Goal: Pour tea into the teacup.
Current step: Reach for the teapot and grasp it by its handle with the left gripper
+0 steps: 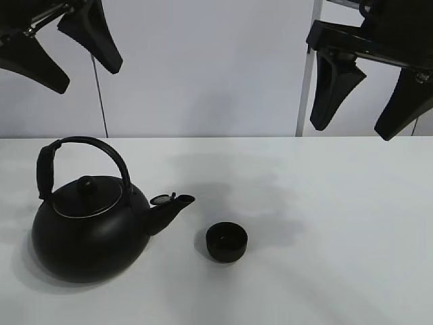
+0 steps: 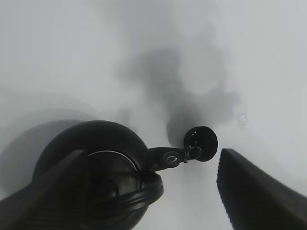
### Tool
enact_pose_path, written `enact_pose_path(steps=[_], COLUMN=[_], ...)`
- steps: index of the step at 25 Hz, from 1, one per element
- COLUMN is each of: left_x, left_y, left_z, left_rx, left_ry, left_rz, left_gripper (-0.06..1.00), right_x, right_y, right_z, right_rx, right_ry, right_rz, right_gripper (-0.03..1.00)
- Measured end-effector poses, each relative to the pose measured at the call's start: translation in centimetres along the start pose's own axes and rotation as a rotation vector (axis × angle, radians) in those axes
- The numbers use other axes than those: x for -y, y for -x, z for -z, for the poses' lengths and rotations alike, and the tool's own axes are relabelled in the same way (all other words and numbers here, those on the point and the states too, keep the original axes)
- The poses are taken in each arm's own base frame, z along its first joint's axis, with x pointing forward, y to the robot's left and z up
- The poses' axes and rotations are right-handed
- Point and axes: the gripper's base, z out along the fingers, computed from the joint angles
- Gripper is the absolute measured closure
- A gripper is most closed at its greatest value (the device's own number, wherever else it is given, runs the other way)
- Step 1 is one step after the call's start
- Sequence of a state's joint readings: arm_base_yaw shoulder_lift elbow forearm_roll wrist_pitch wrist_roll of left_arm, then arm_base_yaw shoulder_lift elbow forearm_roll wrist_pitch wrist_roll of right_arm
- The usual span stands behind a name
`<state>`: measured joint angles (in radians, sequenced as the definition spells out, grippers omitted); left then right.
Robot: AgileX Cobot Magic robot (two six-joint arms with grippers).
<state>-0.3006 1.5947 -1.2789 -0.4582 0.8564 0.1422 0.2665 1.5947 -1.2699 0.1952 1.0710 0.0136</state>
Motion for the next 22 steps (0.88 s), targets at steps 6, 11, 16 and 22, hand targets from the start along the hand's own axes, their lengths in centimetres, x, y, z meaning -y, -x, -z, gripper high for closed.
enact_pose_path(steps=[6, 11, 16, 22], left_x=[0.0, 0.0, 0.4, 0.3], left_y=[0.2, -0.1, -2.5, -7.4], left_z=[0.0, 0.5, 3.8, 7.4], left_rx=[0.027, 0.117, 0.367, 0.572], left_ry=[0.004, -0.001, 0.004, 0.061], left_rz=[-0.014, -0.083, -0.171, -0.301], left_gripper=[0.41, 0.41, 0.41, 0.41], right_x=[0.0, 0.0, 0.0, 0.0], right_y=[0.0, 0.0, 0.0, 0.1], right_z=[0.0, 0.0, 0.0, 0.0], right_rx=[0.000, 0.000, 0.000, 0.008], right_ry=[0.000, 0.000, 0.000, 0.000], right_rz=[0.000, 0.000, 0.000, 0.000], right_gripper=[0.42, 0.42, 0.42, 0.42])
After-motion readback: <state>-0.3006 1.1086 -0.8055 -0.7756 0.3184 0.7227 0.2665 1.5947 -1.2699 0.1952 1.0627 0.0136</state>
